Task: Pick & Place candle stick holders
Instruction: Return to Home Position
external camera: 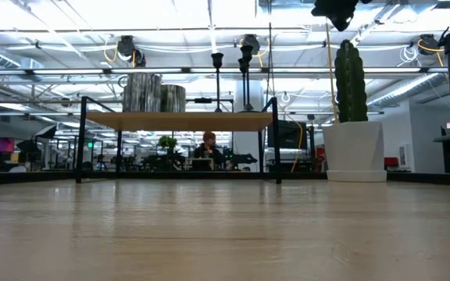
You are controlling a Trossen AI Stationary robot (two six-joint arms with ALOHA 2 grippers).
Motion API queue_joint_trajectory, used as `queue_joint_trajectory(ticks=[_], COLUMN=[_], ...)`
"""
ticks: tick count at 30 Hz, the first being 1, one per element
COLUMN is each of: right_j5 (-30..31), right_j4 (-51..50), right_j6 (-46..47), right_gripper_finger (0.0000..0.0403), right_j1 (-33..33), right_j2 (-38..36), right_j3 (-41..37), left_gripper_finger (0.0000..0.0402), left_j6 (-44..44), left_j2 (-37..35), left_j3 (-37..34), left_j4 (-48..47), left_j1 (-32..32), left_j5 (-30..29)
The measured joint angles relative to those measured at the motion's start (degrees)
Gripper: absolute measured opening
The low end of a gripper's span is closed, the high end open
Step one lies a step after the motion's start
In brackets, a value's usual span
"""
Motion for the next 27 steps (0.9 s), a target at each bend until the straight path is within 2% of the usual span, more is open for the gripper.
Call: queue_joint_trajectory(ticks=[5, 9, 12, 17, 20, 24, 27], right_j5=[-0.16, -0.02, -0.07, -0.20, -0.20, -0.20, -0.22], right_j4=[-1.17, -1.32, -1.74, -2.22, -3.27, -4.45, -5.95], right_j6=[-0.56, -1.25, -1.29, -1.39, -1.40, -0.83, 2.66], right_gripper_finger=[0.0016, 0.0007, 0.0001, 0.0006, 0.0004, 0.0002, 0.0002], right_j1=[0.00, 0.00, 0.00, 0.00, 0.00, 0.00, 0.00], right_j2=[-0.25, -0.33, -0.49, -1.33, -1.96, -2.67, -3.23], right_j3=[0.00, 0.00, 0.00, 0.00, 0.00, 0.00, 0.00], left_gripper_finger=[0.0397, 0.0397, 0.0397, 0.0397, 0.0397, 0.0397, 0.0397], left_j6=[-4.91, -7.19, -8.42, -7.75, -5.56, -2.88, 0.83], left_j2=[0.76, 0.48, 0.23, 1.84, 3.36, 2.85, -0.24], left_j3=[0.00, -1.67, -5.37, -16.46, -20.90, -21.96, -21.97], left_j4=[-6.89, -6.59, -1.24, 19.76, 26.36, 26.25, 26.27], left_j1=[1.02, 2.12, 3.38, 7.38, 10.17, 15.71, 21.24], left_j5=[0.03, 2.50, 7.98, 18.62, 19.22, 16.69, 18.52])
